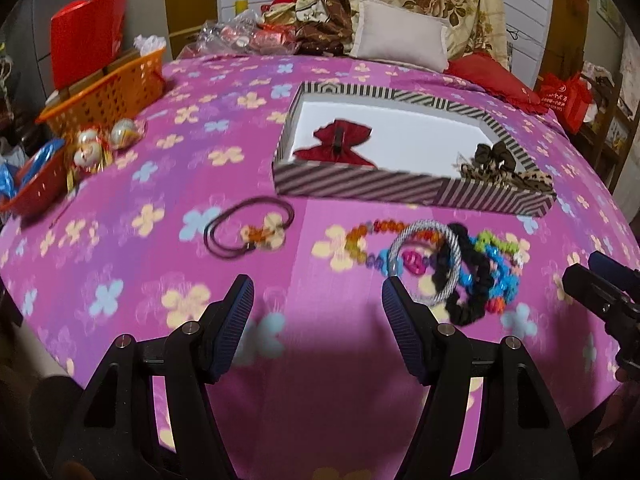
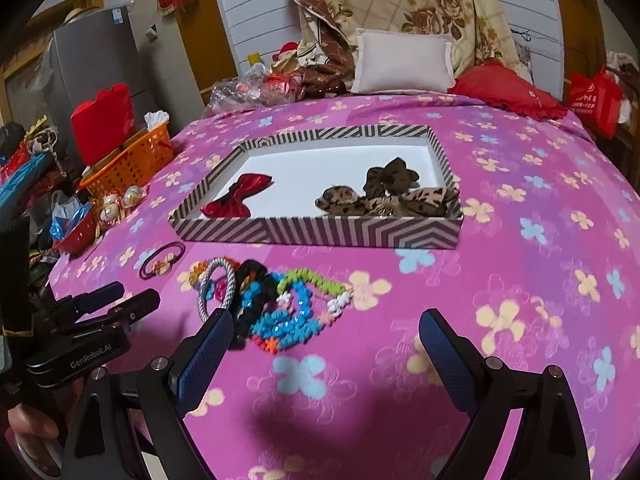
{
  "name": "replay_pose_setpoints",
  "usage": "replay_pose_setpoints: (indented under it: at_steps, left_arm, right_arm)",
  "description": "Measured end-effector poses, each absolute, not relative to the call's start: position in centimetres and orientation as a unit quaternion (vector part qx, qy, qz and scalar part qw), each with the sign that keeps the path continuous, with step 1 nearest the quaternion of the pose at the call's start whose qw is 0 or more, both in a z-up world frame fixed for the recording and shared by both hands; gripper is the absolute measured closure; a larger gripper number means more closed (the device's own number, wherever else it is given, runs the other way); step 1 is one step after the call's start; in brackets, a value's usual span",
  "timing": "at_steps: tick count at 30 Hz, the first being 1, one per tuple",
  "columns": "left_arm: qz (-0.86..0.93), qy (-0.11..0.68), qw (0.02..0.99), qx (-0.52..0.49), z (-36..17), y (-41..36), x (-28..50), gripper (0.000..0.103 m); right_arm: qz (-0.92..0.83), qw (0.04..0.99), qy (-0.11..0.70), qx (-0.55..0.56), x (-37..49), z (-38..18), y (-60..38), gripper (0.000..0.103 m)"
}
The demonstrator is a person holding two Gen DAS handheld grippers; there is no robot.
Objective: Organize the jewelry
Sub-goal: 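Withdraw both tools from the box toward the remaining bracelets, then grasp the grey braided bracelet with the left tool while the right grasps the black scrunchie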
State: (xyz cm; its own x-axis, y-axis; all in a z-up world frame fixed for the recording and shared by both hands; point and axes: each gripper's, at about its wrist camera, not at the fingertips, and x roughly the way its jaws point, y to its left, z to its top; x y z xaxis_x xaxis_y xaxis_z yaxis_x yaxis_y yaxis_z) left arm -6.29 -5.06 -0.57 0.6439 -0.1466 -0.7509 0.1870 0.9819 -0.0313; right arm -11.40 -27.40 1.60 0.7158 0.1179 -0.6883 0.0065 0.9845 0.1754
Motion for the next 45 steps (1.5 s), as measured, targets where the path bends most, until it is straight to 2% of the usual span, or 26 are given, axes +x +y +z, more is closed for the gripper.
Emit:
replay_pose_setpoints:
  at_steps: [18, 38, 40, 42, 43, 45]
  left_arm:
    - [-0.123, 0.413, 0.902, 0.03, -0.4, -6.5, -6.1, 0.036]
    - [-0.244, 0.437, 0.861, 0.091, -1.8, -9.2, -0.6, 0.036]
    - [-0.251, 0.434, 0.86, 0.091, -1.9, -9.4, -0.5, 0.041]
    - [-0.253, 0.436, 0.859, 0.093, -2.1, -9.7, -0.3, 0.058]
    - [-0.251, 0.435, 0.86, 0.093, -2.2, -9.7, -0.1, 0.063]
    - [-0.253, 0.445, 0.856, 0.081, -2.4, -9.5, 0.4, 0.086]
  right_arm:
    - [0.041, 0.928, 0.368, 0.032, -12.1, 1.2, -25.4, 0.01]
    - [0.048, 0.923, 0.381, 0.034, -10.4, 0.4, -25.8, 0.01]
    - [0.048, 0.922, 0.382, 0.034, -10.1, 0.4, -25.9, 0.01]
    - [0.048, 0.922, 0.384, 0.034, -9.9, 0.3, -25.9, 0.01]
    - [0.047, 0.921, 0.385, 0.035, -9.7, 0.3, -26.0, 0.01]
    - [0.048, 0.92, 0.386, 0.037, -9.5, 0.2, -26.0, 0.01]
